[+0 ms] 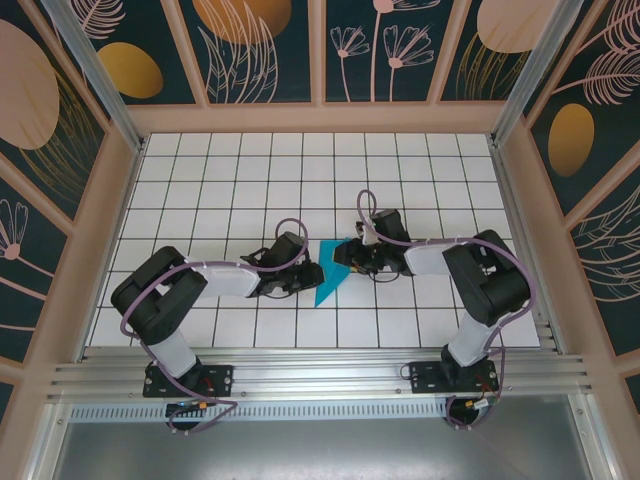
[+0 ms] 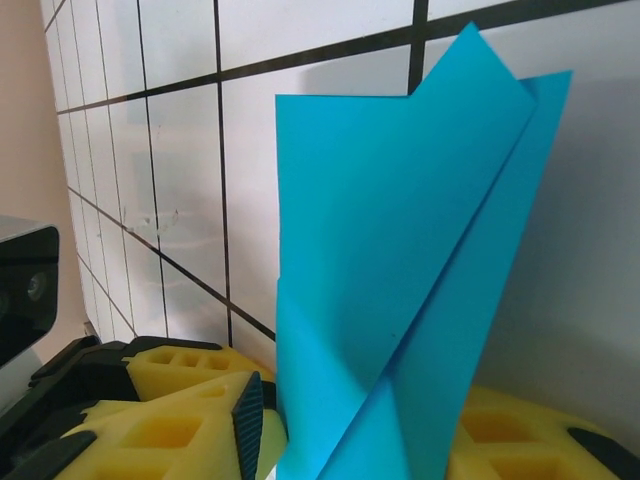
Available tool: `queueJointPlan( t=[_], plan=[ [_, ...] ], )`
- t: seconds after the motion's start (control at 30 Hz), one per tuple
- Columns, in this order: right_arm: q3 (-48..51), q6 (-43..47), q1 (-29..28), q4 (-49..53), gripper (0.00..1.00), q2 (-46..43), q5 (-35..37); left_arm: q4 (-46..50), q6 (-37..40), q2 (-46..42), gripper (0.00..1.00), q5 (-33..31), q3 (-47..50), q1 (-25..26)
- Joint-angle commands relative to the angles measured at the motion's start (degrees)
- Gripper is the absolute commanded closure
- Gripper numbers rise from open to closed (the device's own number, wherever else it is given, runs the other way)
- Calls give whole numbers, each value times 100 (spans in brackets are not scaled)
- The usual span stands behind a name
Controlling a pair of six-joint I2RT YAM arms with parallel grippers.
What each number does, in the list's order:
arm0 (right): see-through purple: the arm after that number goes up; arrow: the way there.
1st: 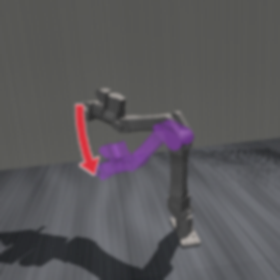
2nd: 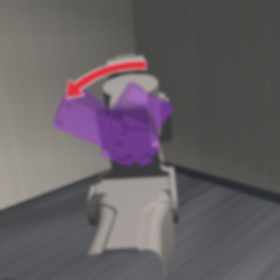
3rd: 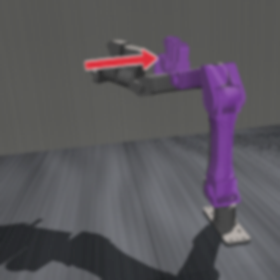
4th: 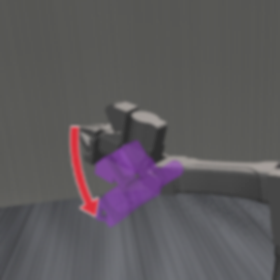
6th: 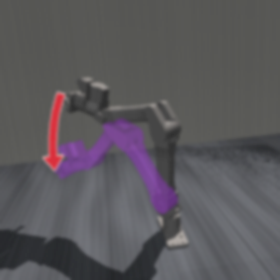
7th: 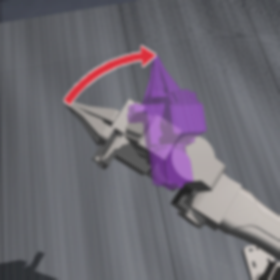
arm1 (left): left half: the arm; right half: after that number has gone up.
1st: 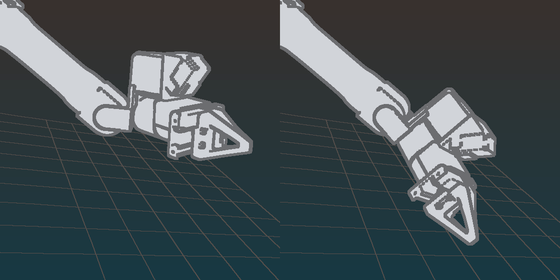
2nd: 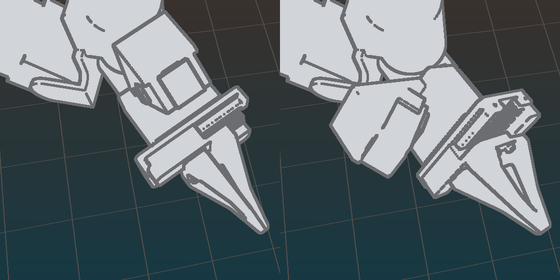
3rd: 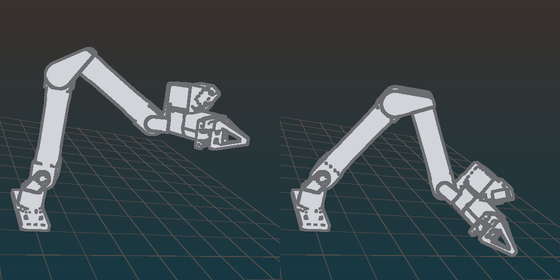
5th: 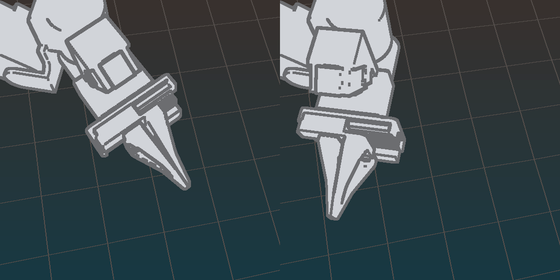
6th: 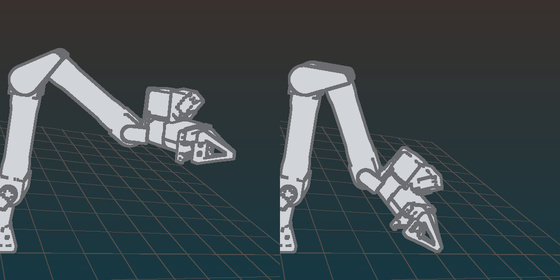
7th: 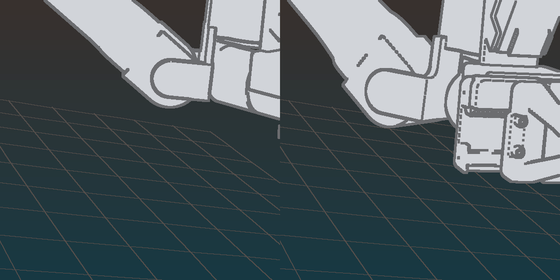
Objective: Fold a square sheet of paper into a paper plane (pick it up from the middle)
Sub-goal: Turn over the paper at the center of the table.
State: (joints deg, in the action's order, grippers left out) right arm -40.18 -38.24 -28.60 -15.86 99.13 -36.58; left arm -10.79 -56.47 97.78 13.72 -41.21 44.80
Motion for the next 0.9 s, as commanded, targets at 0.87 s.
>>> queueJointPlan(
  t=[0.87],
  plan=[
    [-1194, 1205, -242, 2619, 93, -946, 2267, -211, -418, -1592, 62, -852, 949, 257]
  ],
)
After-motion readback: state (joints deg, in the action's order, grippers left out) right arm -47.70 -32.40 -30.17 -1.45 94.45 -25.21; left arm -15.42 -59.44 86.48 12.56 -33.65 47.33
